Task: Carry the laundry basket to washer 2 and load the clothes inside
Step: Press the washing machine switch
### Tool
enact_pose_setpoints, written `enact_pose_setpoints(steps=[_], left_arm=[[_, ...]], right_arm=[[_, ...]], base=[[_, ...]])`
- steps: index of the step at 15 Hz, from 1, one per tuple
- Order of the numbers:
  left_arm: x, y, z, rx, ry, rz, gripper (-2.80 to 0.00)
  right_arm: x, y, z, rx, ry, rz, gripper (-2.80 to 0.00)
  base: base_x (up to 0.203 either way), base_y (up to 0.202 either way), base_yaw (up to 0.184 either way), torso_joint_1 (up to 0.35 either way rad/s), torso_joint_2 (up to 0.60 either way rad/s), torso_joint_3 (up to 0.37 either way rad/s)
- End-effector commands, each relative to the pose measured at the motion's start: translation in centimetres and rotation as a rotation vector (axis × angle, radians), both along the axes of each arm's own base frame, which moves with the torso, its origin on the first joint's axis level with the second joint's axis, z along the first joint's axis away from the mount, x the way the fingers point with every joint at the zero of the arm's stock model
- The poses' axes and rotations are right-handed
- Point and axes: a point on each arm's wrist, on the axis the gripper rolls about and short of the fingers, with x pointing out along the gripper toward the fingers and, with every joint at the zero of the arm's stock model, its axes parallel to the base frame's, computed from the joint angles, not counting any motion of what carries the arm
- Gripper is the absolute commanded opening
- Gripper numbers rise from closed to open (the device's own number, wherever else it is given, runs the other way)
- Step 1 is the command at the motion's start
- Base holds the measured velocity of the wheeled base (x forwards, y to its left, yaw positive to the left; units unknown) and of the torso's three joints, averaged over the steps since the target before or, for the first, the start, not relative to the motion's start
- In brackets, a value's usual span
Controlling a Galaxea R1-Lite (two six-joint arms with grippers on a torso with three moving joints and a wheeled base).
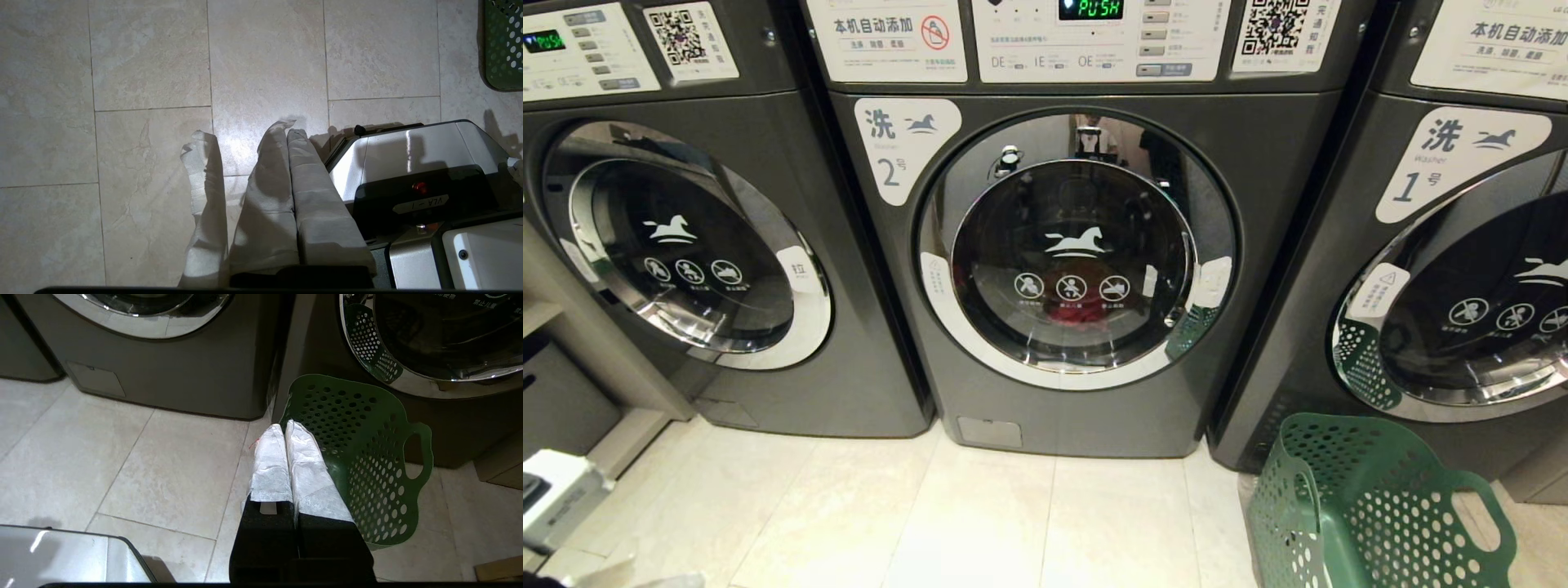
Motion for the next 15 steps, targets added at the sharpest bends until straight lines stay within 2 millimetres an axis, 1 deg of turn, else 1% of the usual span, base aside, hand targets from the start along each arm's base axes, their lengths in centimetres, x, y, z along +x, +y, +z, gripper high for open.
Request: enact_pose_setpoints(steps=[1, 3, 5, 7, 8, 9, 12, 14, 15], left_arm=[[0.2, -0.1, -0.1, 0.008, 0.011, 0.008, -2.80], [0.4, 0.0, -0.4, 0.042, 0.002, 0.059, -2.80], [0.6, 0.0, -0.8, 0.028, -0.033, 0.105, -2.80], [1.1, 0.2, -0.5, -0.042, -0.166, 0.174, -2.80], [1.0, 0.7, -0.7, -0.075, -0.236, 0.180, -2.80], [0.3, 1.2, -1.2, -0.105, -0.306, 0.164, -2.80], [-3.4, 2.1, -4.4, -0.125, -0.528, 0.104, -2.80], [-5.6, 2.3, -5.2, -0.116, -0.679, 0.087, -2.80], [-6.4, 2.4, -5.6, -0.113, -0.725, 0.092, -2.80]], right_arm=[[-0.1, 0.0, -0.1, 0.041, -0.015, -0.007, -2.80], [-0.1, 0.0, -0.1, 0.044, -0.015, -0.011, -2.80], [-0.1, 0.0, -0.1, 0.045, -0.015, -0.010, -2.80], [-0.1, 0.0, -0.1, 0.043, -0.015, -0.010, -2.80], [-0.1, 0.0, -0.1, 0.044, -0.015, -0.010, -2.80], [-0.1, 0.0, -0.1, 0.045, -0.015, -0.010, -2.80], [-0.1, 0.0, -0.1, 0.043, -0.015, -0.011, -2.80], [-0.1, 0.0, -0.1, 0.044, -0.015, -0.010, -2.80], [-0.1, 0.0, -0.1, 0.045, -0.015, -0.010, -2.80]], base=[[0.000, 0.000, 0.000, 0.000, 0.00, 0.000], [0.000, 0.000, 0.000, 0.000, 0.00, 0.000], [0.000, 0.000, 0.000, 0.000, 0.00, 0.000], [0.000, 0.000, 0.000, 0.000, 0.00, 0.000], [0.000, 0.000, 0.000, 0.000, 0.00, 0.000], [0.000, 0.000, 0.000, 0.000, 0.00, 0.000], [0.000, 0.000, 0.000, 0.000, 0.00, 0.000], [0.000, 0.000, 0.000, 0.000, 0.00, 0.000], [0.000, 0.000, 0.000, 0.000, 0.00, 0.000]])
